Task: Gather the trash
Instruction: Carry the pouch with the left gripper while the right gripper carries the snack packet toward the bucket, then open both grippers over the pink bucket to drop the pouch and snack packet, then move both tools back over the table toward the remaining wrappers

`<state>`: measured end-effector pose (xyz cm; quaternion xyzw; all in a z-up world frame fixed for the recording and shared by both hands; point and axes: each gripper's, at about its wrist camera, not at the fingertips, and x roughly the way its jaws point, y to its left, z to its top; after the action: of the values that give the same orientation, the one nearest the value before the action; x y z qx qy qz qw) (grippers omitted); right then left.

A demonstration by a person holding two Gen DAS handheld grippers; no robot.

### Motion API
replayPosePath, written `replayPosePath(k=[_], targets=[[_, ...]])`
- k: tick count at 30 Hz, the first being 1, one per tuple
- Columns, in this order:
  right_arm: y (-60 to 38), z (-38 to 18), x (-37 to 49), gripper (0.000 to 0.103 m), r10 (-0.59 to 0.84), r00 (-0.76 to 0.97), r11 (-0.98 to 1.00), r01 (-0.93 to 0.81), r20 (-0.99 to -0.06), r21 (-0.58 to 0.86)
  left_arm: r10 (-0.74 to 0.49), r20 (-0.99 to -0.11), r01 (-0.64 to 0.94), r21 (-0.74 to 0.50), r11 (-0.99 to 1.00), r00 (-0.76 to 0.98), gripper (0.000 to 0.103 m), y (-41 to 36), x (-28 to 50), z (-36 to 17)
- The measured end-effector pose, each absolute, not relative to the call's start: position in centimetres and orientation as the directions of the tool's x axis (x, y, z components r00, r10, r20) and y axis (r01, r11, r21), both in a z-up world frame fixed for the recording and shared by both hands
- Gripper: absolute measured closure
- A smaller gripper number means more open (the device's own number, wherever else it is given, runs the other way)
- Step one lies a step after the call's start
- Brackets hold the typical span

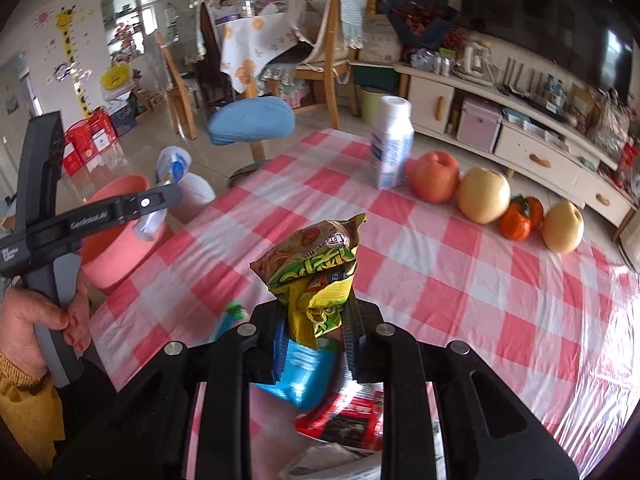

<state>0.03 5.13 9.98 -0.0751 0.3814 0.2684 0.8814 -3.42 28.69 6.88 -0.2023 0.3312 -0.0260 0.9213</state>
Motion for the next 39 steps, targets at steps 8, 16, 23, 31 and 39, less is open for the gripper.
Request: replayPosePath(k=[8,16,23,31,39], targets=[[12.0,11.1,-2.7,0.079,0.461,0.555,0.775,-0.632,-0.693,0.008,-0.095,-0.585,-0.19,-0.406,0.894,0.805,0.039,34.2,-5.3,7.4],[20.1,12.1,-4.7,0.079,0.523,0.514,0.692,-0.722,-0.68,-0.014,0.008,-0.585,-0.34,-0.46,0.82,0.811,0.039,40.8,-7.1,6.9],[28.5,12.0,-5.9,0.078,0.561,0.476,0.6,-0.798,-0.677,-0.063,0.089,-0.601,-0.47,-0.516,0.716,0.794,0.039,46.2,-8.9,5.4],[34.8,9.4,-5.4,0.045,0.516,0.471,0.543,-0.826,-0.715,-0.153,0.136,-0.637,-0.563,-0.537,0.629,0.759,0.025,49.6,-9.7,3.5],[30.6,9.6,-4.7,0.021,0.499,0.523,0.676,-0.734,-0.69,-0.068,0.192,-0.554,-0.51,-0.502,0.699,0.81,0.011,48.4,-9.0,4.5]])
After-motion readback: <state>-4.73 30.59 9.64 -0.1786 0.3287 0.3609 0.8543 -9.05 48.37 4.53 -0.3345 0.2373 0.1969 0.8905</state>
